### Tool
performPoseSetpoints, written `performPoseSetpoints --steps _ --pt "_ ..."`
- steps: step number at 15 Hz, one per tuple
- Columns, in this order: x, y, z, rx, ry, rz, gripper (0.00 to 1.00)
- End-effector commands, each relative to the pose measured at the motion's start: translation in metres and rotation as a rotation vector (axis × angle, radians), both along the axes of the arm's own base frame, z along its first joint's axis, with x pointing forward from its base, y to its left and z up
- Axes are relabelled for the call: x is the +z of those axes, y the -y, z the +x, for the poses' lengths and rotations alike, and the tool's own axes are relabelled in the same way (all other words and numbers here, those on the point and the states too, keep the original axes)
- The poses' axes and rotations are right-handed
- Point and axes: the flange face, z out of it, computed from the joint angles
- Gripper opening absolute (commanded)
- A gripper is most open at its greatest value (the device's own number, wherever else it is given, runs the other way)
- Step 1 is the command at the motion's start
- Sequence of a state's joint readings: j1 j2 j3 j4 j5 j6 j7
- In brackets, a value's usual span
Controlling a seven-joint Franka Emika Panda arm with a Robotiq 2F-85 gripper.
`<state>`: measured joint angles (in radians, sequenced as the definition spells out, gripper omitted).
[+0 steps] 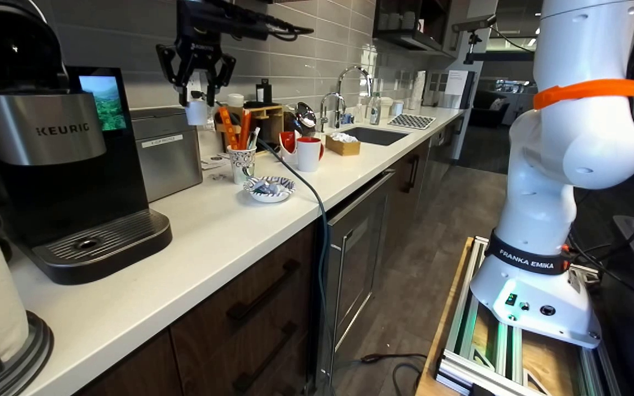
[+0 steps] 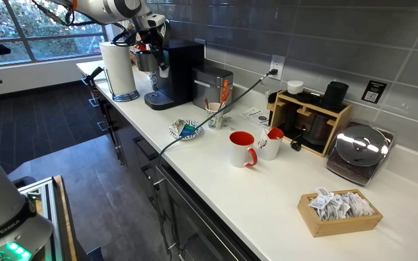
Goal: Move the coffee pod, which is in the machine, to the table
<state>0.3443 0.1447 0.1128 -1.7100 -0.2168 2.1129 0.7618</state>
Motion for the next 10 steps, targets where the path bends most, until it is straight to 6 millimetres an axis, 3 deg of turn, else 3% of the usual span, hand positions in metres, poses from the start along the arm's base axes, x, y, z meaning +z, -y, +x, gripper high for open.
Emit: performPoseSetpoints --steps 1,3,4,7,10 --pt "-0.003 0.003 0.000 -0.004 -0.004 0.002 0.54" --pt "-0.001 0.001 -0.004 0.001 -0.003 0.005 0.54" --pt "0.000 -0.004 -0.006 0.001 0.018 -0.003 0.29" --pt "-0.028 0.011 0.010 -0.077 0.024 -0.008 0.29" --pt "-0.072 0.042 0.025 -0.170 -0.017 -0.009 0.29"
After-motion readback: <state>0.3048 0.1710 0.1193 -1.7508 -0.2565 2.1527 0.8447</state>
